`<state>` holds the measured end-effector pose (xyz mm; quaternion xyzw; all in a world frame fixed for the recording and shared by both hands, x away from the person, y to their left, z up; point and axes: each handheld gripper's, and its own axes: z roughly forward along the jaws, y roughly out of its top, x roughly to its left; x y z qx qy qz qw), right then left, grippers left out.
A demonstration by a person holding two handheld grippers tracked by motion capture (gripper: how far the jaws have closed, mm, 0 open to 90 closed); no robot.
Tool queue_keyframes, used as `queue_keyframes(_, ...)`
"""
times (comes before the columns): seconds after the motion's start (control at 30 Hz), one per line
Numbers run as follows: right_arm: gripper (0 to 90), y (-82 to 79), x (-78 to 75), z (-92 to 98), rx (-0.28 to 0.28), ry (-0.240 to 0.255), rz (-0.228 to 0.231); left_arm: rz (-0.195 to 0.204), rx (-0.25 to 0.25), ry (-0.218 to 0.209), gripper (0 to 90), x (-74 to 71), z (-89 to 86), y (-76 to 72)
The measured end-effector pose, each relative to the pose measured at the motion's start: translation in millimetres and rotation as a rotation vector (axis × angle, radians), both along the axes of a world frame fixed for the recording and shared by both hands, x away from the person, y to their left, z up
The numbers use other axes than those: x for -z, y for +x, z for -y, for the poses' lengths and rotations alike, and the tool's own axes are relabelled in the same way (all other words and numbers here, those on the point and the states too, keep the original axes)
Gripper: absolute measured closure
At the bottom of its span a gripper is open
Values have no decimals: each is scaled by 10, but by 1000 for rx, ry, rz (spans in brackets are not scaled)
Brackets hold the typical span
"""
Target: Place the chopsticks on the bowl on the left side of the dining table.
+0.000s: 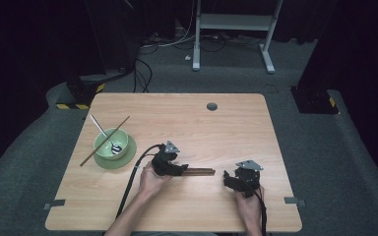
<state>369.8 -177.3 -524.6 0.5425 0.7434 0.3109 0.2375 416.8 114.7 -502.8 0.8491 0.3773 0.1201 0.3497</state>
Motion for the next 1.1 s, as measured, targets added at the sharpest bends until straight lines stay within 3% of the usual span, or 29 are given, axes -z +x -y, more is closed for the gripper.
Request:
queue_keyframes(0.37, 214, 0, 0, 0, 1, 0, 0, -22, -3, 7, 360, 56, 46, 39)
queue_keyframes(1.1, 215, 0, 0, 0, 0, 0, 0, -21, -17, 17, 362, 66, 38, 49)
